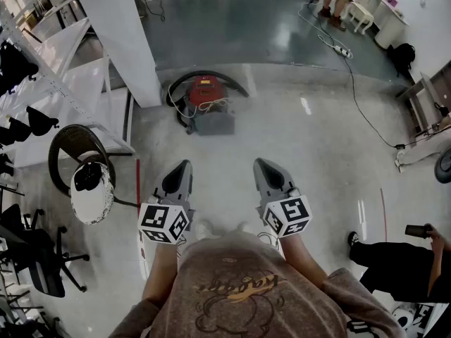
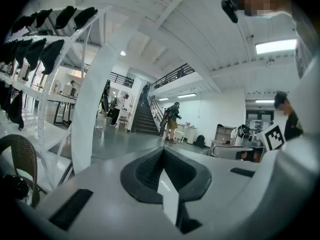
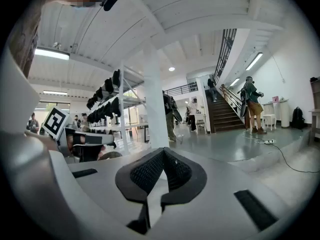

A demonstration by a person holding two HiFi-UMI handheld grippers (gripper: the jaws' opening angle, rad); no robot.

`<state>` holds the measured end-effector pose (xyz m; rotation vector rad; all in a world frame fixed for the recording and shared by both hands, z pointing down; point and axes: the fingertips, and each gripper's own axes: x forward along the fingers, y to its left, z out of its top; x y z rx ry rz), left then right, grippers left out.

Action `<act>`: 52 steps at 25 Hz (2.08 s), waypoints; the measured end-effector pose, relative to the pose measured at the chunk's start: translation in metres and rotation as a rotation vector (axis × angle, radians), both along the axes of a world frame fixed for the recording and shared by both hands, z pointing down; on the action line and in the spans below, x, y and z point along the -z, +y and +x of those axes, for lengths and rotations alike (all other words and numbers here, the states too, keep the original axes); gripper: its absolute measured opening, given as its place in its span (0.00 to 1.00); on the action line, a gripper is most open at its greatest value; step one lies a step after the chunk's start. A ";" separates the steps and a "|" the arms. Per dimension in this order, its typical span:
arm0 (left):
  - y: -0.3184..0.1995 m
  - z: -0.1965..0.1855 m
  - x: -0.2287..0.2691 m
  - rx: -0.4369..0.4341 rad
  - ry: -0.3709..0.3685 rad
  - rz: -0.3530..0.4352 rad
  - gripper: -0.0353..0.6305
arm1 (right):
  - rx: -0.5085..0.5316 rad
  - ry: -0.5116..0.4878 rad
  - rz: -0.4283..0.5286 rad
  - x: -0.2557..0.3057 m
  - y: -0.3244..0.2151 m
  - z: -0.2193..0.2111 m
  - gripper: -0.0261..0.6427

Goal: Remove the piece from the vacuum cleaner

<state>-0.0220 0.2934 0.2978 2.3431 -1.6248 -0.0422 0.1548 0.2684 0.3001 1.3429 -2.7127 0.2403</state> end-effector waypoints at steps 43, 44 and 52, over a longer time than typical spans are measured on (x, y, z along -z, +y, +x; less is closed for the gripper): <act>-0.122 -0.050 -0.023 -0.143 -0.024 0.017 0.06 | -0.080 -0.066 -0.017 -0.027 -0.101 -0.058 0.04; -0.133 -0.051 -0.022 -0.139 -0.024 0.015 0.06 | -0.076 -0.068 -0.019 -0.027 -0.114 -0.059 0.04; -0.228 -0.036 -0.008 -0.120 -0.018 -0.004 0.06 | -0.036 -0.079 -0.057 -0.023 -0.207 -0.053 0.04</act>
